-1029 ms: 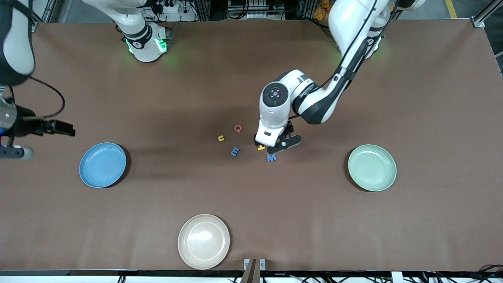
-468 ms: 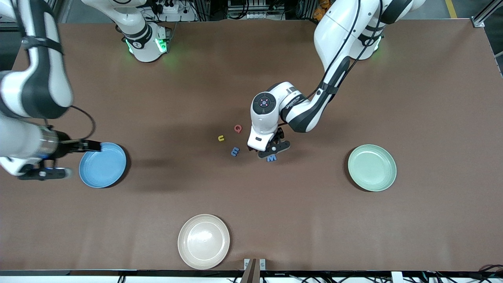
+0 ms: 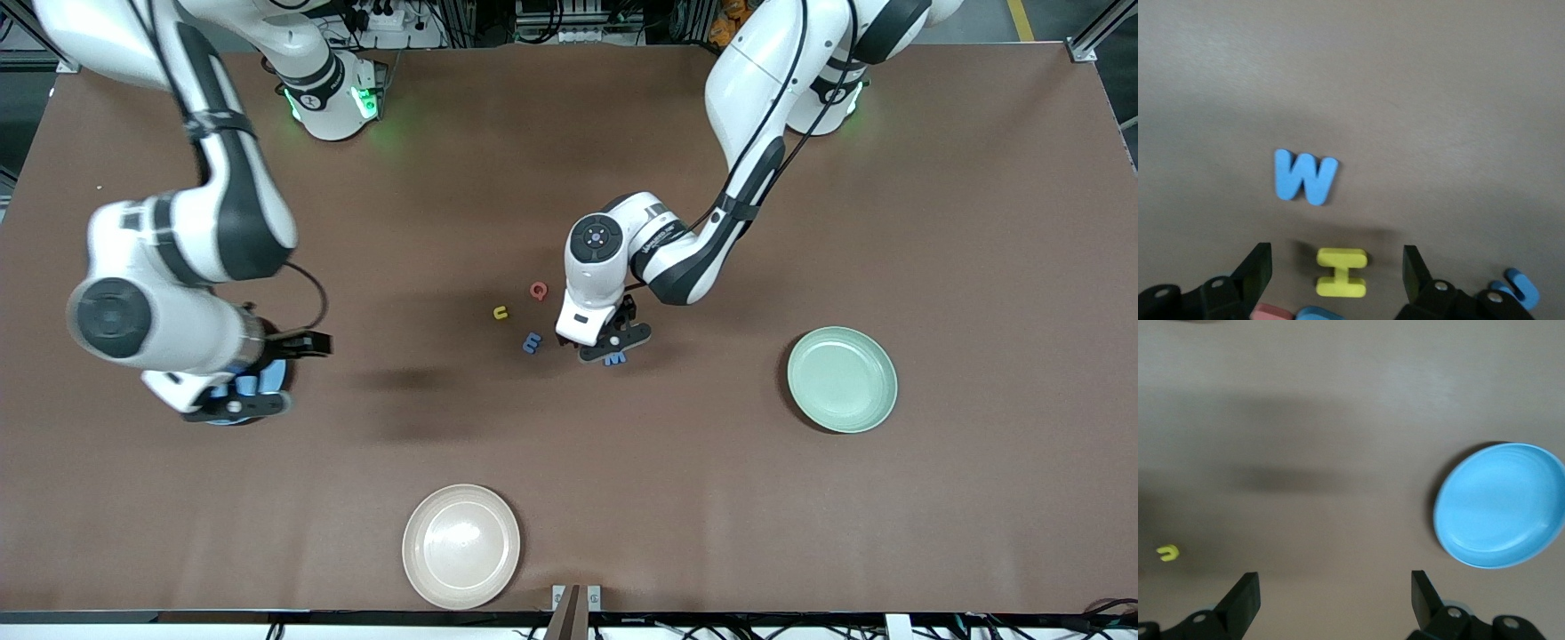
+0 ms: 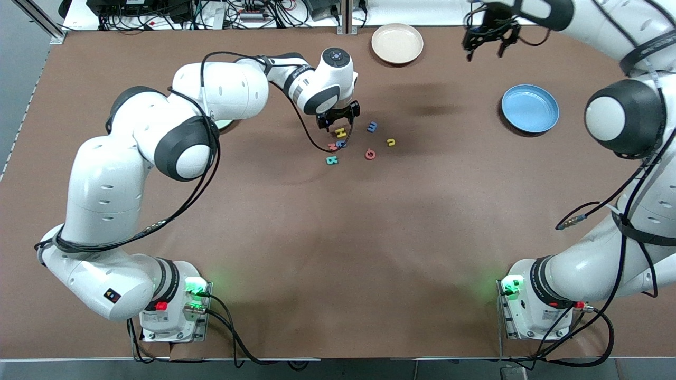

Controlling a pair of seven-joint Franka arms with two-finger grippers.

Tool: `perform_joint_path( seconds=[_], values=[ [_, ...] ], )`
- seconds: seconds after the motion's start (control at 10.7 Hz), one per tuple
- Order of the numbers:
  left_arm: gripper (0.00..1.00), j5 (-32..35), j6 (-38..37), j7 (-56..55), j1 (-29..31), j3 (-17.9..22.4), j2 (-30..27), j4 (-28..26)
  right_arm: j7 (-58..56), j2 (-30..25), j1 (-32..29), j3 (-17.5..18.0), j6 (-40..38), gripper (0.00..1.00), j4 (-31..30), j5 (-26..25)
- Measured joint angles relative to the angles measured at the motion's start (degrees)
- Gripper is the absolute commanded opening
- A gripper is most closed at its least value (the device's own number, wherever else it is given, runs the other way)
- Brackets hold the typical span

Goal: Sort upper and lower case letters into plates
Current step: 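Grasp the yellow H with the left gripper while the right gripper approaches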

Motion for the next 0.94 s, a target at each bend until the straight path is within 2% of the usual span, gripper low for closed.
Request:
perform_joint_path(
  seconds=[0.28,0.47,0.56,0.65,0.75,0.84,0.94],
  values=[
    [0.75,0.0,0.0,0.0,-0.87,0.03,0.87,0.76,1.33,3.33,5.39,0.01,4.53,1.0,-0.01,0.0],
    [0.71,0.0,0.0,0.0,-1.12,0.03,1.54,0.84,1.47,4.64,6.83,0.0,4.85,1.0,-0.09,0.0],
    [0.61,0.0,0.0,-0.05,-1.21,0.03,1.82,0.86,1.45,4.86,6.79,-0.2,4.81,1.0,-0.4,0.0],
    [0.45,0.0,0.0,-0.08,-1.24,0.03,1.94,0.89,1.42,4.87,6.64,-0.37,4.79,1.0,-0.98,0.0],
    [0.16,0.0,0.0,-0.15,-1.24,0.03,1.94,0.93,1.4,4.88,6.47,-0.42,4.78,1.0,-1.55,0.0],
    [0.0,0.0,0.0,-0.17,-1.24,0.04,1.9,1.14,1.4,4.88,6.4,-0.45,4.83,1.0,-1.96,0.0],
    [0.0,0.0,-0.04,-0.18,-1.22,0.05,1.89,1.31,1.4,4.88,6.41,-0.45,4.9,1.0,-2.1,0.0]
  ],
)
